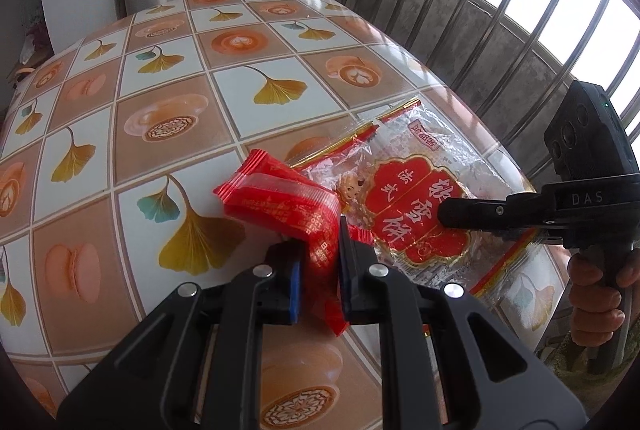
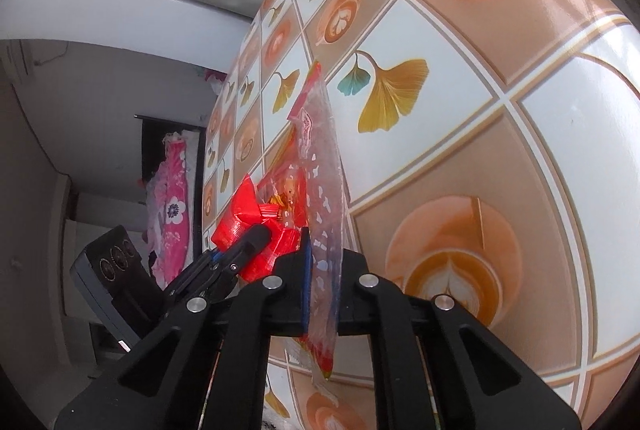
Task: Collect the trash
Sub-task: 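Close the right tool on the clear cake packet and lift it, then carry the red packet and cake packet over the wastebasket and open both tools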
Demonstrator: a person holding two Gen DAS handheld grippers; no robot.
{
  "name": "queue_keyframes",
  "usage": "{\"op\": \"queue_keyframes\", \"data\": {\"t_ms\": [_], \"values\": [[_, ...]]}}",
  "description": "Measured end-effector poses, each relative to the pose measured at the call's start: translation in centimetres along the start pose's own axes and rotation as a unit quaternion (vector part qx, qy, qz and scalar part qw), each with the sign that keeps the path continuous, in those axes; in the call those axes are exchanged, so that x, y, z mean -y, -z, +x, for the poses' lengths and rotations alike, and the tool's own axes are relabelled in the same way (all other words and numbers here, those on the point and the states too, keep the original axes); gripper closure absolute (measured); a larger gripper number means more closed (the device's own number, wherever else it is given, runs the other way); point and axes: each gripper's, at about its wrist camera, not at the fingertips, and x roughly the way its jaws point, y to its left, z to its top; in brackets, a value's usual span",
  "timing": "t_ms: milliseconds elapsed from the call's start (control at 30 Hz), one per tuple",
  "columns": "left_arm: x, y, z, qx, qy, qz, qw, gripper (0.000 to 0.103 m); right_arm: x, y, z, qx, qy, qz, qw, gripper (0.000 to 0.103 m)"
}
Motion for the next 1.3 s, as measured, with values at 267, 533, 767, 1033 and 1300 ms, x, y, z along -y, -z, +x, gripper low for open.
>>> {"op": "queue_keyframes", "data": {"t_ms": [267, 533, 767, 1033, 1300], "values": [[0.5, -0.3, -1.3, 0.013, -0.020, 0.014, 0.9996, 0.091, -0.3, 0.2, -0.4, 0.008, 0.011, -0.009, 1.000, 0.098], [0.8, -0.5, -2.6, 0.031, -0.037, 0.025, 0.9985, 0.091, -0.4, 0.3, -1.4, 0.023, 0.021, -0.012, 0.999, 0.098], [1.4, -0.5, -4.2, 0.049, -0.044, 0.037, 0.9972, 0.091, -0.3, 0.5, -3.1, 0.044, 0.020, -0.012, 0.999, 0.098], [2.4, -0.5, -5.7, 0.065, -0.047, 0.050, 0.9955, 0.091, -0.2, 1.0, -5.7, 0.073, 0.012, -0.010, 0.997, 0.098], [4.4, -0.6, -7.0, 0.079, -0.052, 0.073, 0.9928, 0.091, 0.7, 1.7, -8.8, 0.105, -0.002, 0.001, 0.994, 0.098]]}}
